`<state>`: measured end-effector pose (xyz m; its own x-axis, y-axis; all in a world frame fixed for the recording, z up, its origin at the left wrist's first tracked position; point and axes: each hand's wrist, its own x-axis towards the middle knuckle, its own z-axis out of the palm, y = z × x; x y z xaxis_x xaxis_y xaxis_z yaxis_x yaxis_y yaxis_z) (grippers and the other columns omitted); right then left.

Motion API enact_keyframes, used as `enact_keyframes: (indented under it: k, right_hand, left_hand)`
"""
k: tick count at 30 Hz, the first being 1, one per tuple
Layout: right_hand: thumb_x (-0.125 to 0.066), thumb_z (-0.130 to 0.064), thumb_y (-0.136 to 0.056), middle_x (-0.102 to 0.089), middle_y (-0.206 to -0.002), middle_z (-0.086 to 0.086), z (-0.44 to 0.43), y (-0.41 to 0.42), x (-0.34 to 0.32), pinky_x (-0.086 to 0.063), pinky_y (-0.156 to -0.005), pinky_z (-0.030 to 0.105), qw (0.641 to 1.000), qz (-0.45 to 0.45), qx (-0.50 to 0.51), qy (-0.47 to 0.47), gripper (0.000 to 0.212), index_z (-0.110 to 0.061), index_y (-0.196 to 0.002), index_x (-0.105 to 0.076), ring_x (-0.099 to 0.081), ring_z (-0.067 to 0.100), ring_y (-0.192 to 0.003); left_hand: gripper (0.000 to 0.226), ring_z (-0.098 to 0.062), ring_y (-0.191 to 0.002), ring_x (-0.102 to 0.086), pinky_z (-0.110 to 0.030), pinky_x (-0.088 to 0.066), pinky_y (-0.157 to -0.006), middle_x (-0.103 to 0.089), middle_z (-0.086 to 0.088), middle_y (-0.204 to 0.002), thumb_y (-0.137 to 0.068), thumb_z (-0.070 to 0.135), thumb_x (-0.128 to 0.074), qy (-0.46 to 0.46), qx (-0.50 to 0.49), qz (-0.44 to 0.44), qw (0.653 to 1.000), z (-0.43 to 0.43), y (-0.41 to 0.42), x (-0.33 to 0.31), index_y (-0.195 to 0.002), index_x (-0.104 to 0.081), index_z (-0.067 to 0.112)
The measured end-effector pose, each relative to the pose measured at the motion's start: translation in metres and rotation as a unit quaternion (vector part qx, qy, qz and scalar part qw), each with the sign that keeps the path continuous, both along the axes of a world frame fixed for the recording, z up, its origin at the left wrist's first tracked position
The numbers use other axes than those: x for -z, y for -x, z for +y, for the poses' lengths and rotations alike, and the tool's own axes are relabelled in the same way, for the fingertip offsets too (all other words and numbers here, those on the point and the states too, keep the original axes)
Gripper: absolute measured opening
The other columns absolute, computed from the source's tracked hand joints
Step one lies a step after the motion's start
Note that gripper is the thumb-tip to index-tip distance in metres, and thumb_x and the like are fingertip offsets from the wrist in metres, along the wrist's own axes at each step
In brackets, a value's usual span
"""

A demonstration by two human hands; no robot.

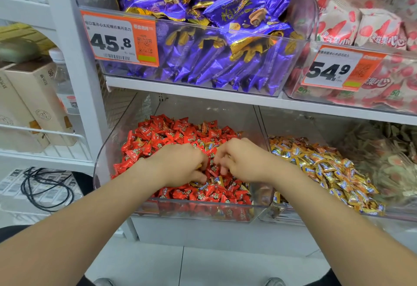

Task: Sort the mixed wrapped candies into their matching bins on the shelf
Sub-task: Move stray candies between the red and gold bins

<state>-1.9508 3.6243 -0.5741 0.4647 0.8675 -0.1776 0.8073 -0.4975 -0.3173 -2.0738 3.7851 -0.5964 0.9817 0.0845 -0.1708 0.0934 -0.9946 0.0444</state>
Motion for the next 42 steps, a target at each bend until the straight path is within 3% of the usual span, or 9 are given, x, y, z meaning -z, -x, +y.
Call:
enact_keyframes:
  k: [4,7,16,21,24,26,31,35,42]
  right_hand:
    - [-0.062,-0.031,-0.101,-0.065,-0.083,-0.006,0.003,0.004,0.014,-0.057,-0.083,0.04,0.993,-0.068,-0.058,0.077,0.016,-0.019,-0.094,-0.071,-0.065,0.021,-0.088]
    - [-0.068,-0.054,-0.096,-0.057,-0.076,0.001,0.006,0.01,0.023,-0.05,-0.068,0.037,0.983,-0.101,-0.074,0.137,0.042,-0.015,-0.085,-0.056,-0.064,0.03,-0.087]
    - [-0.075,-0.048,-0.089,-0.054,-0.059,0.005,0.013,0.009,0.03,-0.058,-0.067,0.049,0.987,-0.039,-0.095,0.122,0.049,0.0,-0.099,-0.072,-0.057,0.03,-0.064]
    - [-0.064,-0.06,-0.097,-0.039,-0.059,0.006,0.005,0.008,0.008,-0.035,-0.058,0.038,0.995,-0.028,-0.074,0.063,0.065,0.002,-0.076,-0.059,-0.043,0.026,-0.062]
    - [-0.06,-0.068,-0.095,-0.05,-0.06,0.011,0.0,0.007,0.002,-0.032,-0.057,0.017,0.997,-0.03,-0.06,0.034,0.074,0.004,-0.078,-0.062,-0.058,0.033,-0.07]
    - [-0.068,-0.072,-0.086,-0.06,-0.064,0.008,-0.001,0.008,0.0,-0.031,-0.056,0.019,0.998,-0.019,-0.049,0.031,0.075,0.003,-0.083,-0.066,-0.059,0.025,-0.072]
    - [-0.084,-0.058,-0.081,-0.07,-0.057,0.007,-0.002,0.008,-0.015,-0.045,-0.057,0.026,0.998,0.04,-0.019,0.034,0.056,-0.005,-0.081,-0.067,-0.069,0.012,-0.057]
    - [-0.071,-0.03,-0.1,-0.073,-0.071,-0.005,0.004,0.011,-0.005,-0.051,-0.072,0.03,0.998,0.035,-0.007,-0.044,0.004,-0.027,-0.098,-0.071,-0.061,-0.006,-0.066]
    - [-0.071,-0.05,-0.093,-0.075,-0.083,-0.009,0.027,0.02,0.025,-0.056,-0.092,0.042,0.999,0.006,0.026,-0.042,0.026,-0.027,-0.09,-0.082,-0.066,0.013,-0.086]
  left_hand:
    - [0.058,-0.029,-0.115,-0.062,-0.036,-0.042,-0.072,-0.064,-0.003,-0.124,-0.087,0.062,-0.073,-0.032,0.003,0.071,0.997,0.0,-0.001,-0.001,-0.136,-0.059,0.034]
    - [0.046,-0.028,-0.112,-0.063,-0.035,-0.043,-0.071,-0.063,-0.002,-0.121,-0.09,0.05,-0.073,-0.049,-0.001,0.07,0.996,-0.002,-0.002,0.0,-0.132,-0.062,0.034]
    - [0.031,-0.03,-0.102,-0.066,-0.037,-0.045,-0.07,-0.067,-0.003,-0.109,-0.102,0.054,-0.055,-0.095,0.027,0.003,0.995,-0.003,-0.003,0.013,-0.121,-0.065,0.032]
    - [0.027,-0.027,-0.094,-0.063,-0.037,-0.047,-0.068,-0.064,0.001,-0.099,-0.106,0.051,-0.045,0.009,0.018,-0.047,0.999,0.008,0.002,0.009,-0.106,-0.059,0.029]
    - [0.027,-0.021,-0.076,-0.059,-0.043,-0.052,-0.07,-0.061,0.003,-0.081,-0.108,0.044,-0.042,0.125,-0.014,-0.1,0.987,0.015,0.009,-0.002,-0.092,-0.052,0.025]
    - [0.029,-0.016,-0.068,-0.055,-0.04,-0.047,-0.066,-0.058,0.005,-0.07,-0.105,0.035,-0.041,0.18,-0.048,-0.135,0.973,0.016,0.013,-0.01,-0.08,-0.05,0.023]
    - [0.038,-0.015,-0.055,-0.04,-0.031,-0.039,-0.053,-0.042,0.0,-0.061,-0.101,0.032,-0.037,0.337,-0.152,-0.16,0.915,0.003,0.022,-0.034,-0.069,-0.045,0.012]
    - [0.033,-0.012,-0.056,-0.043,-0.026,-0.043,-0.044,-0.043,-0.001,-0.075,-0.103,0.036,-0.046,0.507,-0.274,-0.077,0.814,-0.001,0.025,-0.032,-0.08,-0.054,0.013]
    - [0.019,-0.018,-0.059,-0.063,-0.027,-0.053,-0.05,-0.071,-0.019,-0.085,-0.098,0.023,-0.063,0.641,-0.341,-0.127,0.675,0.005,0.021,-0.034,-0.093,-0.058,0.005]
